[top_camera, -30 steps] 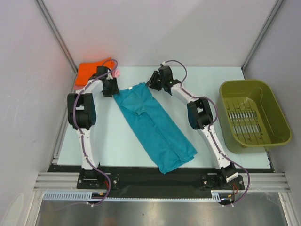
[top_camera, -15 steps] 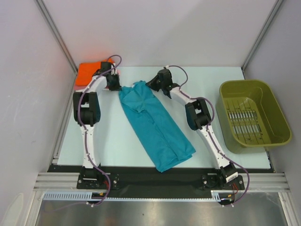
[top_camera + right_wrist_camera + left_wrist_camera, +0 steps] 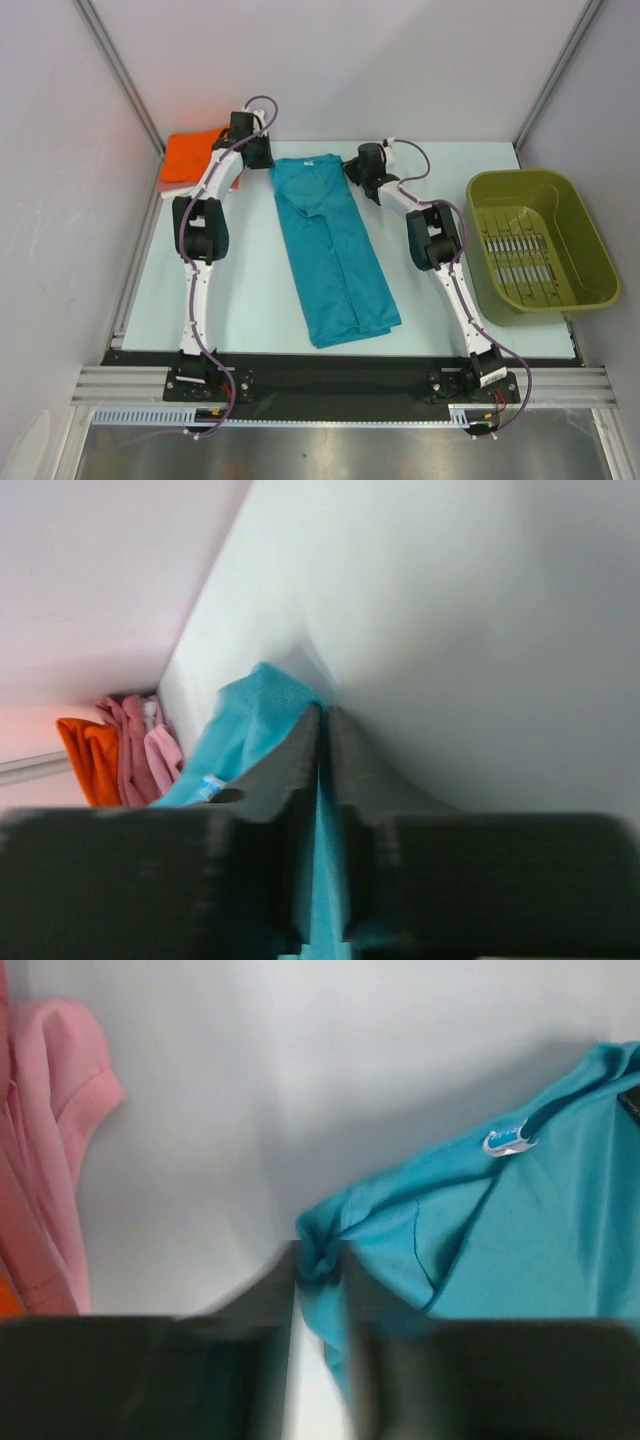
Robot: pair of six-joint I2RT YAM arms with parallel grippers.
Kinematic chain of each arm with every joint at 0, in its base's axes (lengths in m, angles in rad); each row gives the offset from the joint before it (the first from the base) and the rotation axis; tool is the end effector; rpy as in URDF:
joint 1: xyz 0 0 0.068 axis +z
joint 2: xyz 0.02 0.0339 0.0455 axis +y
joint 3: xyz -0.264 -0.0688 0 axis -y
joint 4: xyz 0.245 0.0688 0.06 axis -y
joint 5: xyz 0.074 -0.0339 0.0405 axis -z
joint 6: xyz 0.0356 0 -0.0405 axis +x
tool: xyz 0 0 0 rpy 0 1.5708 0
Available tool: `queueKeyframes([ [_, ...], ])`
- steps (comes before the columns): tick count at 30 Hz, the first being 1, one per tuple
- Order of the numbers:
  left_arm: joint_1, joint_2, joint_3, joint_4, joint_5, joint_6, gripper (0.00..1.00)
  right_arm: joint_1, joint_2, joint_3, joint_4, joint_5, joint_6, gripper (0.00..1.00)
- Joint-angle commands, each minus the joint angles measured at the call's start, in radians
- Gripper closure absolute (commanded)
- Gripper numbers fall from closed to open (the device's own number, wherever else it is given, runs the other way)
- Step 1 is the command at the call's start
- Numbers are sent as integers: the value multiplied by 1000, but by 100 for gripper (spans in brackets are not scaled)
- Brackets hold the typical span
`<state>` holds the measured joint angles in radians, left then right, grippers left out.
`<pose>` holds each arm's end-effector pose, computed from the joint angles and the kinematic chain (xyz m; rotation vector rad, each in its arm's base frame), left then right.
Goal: Fold and stack the t-shirts
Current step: Fold the tshirt
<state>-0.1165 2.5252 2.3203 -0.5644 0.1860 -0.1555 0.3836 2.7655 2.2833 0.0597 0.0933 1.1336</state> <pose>0.5612 -0.0723 0.1992 0.0470 2.3499 -0.3519 0.5671 0.2253 0.1051 0.8288 1.9323 0.8639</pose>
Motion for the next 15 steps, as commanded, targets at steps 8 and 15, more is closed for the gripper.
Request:
queueKeyframes([
  [8, 8, -12, 47, 9, -6, 25, 20, -6, -79, 12, -53, 39, -53, 28],
  [15, -17, -313, -215, 11, 49, 186, 23, -17, -404, -190, -280, 72, -405, 20],
])
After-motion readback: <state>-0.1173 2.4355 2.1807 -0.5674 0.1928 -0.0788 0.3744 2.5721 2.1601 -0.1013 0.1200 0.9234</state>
